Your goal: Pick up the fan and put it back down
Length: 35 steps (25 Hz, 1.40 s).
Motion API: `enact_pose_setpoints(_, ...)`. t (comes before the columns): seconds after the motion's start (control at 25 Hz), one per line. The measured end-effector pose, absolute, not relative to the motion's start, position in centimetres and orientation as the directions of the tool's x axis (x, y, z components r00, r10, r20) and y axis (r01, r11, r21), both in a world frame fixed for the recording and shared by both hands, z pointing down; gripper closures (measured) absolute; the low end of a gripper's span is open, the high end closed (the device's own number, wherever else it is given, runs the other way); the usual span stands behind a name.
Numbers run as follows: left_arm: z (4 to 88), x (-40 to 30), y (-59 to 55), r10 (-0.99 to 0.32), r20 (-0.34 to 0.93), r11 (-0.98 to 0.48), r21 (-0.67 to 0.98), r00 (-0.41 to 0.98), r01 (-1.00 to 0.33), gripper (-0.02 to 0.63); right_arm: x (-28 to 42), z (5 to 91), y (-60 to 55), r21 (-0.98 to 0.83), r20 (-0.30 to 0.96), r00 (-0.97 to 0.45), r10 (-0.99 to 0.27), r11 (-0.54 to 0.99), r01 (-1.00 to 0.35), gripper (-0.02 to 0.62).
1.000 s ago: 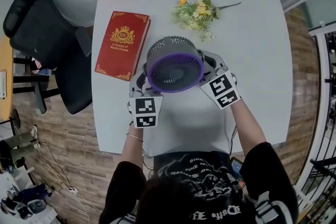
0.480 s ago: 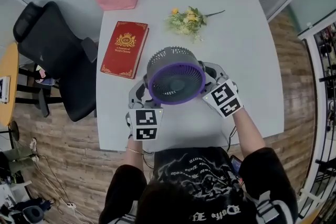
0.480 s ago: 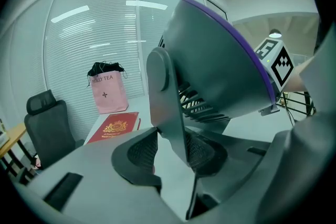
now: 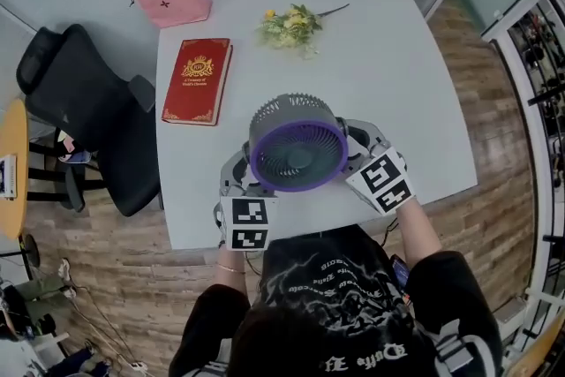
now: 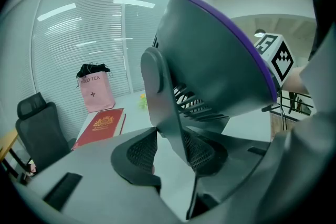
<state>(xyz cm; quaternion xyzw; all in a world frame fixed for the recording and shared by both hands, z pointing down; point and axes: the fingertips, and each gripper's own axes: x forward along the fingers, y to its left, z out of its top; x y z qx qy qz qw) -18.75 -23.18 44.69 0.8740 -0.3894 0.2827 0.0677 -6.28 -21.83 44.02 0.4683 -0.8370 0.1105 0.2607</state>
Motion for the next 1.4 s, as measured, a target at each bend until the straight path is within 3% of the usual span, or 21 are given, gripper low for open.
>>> enact_pose_setpoints(0.56,44.4,-12.8,-17.3,-0.493,0.523,-0.832,-0.05,0.695,-0.552,0.459,-0.9,45.7,-13.1,0.03,0.568,-0.254,-0.783,0.328,-0.944,0.414)
enact_pose_setpoints(1.4,46.6,3.5,-16.3,-0.394,0.577,-0.885,-0.029,0.716,-0.464,0.468,15.0,47.8,-10.4,-0.019,0.604,-0.164,-0.78,0.191,-0.981,0.422)
